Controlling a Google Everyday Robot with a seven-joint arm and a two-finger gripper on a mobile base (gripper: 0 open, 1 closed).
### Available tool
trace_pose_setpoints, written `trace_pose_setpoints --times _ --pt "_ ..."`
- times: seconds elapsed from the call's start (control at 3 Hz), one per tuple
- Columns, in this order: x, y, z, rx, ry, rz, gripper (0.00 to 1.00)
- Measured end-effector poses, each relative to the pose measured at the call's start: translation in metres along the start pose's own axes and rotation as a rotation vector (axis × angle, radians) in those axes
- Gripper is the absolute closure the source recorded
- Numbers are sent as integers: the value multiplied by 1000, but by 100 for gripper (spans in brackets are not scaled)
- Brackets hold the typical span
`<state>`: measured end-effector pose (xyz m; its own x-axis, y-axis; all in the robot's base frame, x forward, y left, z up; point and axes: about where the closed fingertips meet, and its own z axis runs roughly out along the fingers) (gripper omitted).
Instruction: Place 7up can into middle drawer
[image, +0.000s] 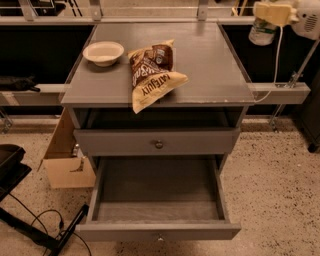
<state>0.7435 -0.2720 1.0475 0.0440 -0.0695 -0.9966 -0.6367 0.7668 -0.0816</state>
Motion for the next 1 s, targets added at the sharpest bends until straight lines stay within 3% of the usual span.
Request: trace_pose_setpoints --times 0.33,0.67,1.0 --pt "20 36 -54 -40 51 3 100" --pt "65 73 -83 -133 87 -5 100" --pt "140 116 -89 -270 13 26 100"
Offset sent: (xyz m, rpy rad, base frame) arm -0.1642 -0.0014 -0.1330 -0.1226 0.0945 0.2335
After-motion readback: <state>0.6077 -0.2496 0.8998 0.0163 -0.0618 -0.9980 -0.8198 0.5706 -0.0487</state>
